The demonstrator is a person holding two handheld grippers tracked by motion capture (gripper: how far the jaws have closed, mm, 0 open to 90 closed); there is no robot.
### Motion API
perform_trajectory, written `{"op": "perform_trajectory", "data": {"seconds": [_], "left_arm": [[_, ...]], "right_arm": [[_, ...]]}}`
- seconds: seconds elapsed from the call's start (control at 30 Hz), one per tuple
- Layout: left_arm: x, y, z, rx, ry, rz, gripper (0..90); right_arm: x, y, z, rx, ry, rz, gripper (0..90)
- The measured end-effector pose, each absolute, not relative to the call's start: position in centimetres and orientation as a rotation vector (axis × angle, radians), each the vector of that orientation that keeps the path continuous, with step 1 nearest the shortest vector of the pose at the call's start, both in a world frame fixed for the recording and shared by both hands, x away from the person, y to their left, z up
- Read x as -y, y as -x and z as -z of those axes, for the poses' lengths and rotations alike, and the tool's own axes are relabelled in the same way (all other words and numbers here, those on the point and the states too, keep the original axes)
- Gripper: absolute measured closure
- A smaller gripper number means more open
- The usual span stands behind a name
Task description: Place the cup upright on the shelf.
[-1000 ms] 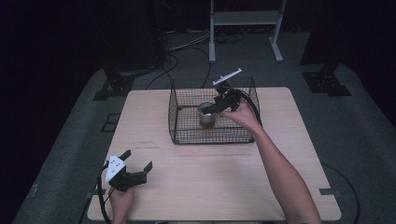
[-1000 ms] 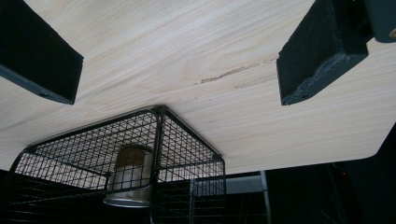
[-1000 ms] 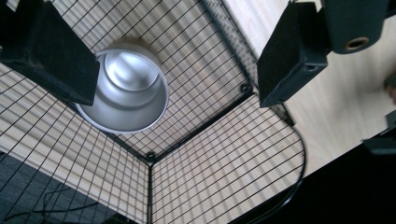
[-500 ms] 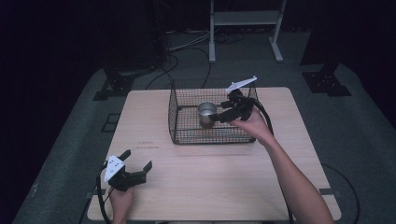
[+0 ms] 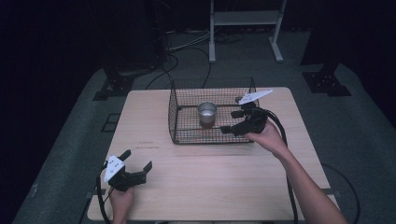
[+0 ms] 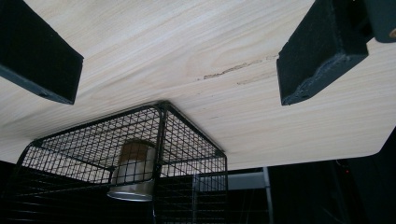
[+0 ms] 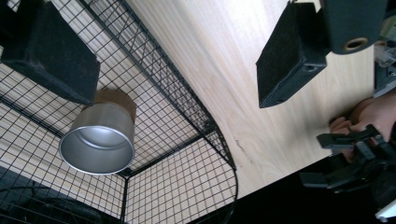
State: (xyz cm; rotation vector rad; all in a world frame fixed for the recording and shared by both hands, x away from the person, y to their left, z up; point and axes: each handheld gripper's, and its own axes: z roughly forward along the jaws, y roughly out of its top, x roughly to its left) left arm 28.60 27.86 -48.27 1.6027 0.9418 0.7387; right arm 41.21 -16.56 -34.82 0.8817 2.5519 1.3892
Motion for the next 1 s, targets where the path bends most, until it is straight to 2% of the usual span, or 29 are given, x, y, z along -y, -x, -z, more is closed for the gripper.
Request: {"op": "perform_trajectory", "data": {"seconds": [0.37,1.0], "left_arm": [[-27.8,-28.6,48.3,-0.941,-1.595,-0.737,0.0],[-28.0,-28.8,48.3,-0.946,-1.583,-0.736,0.0]], "right_arm": [[18.6,-39.4,34.4,-2.513,-0.866,-1.397,12.8],[24.6,-36.3,36.7,-2.455,-0.971,-1.421,13.0]]}}
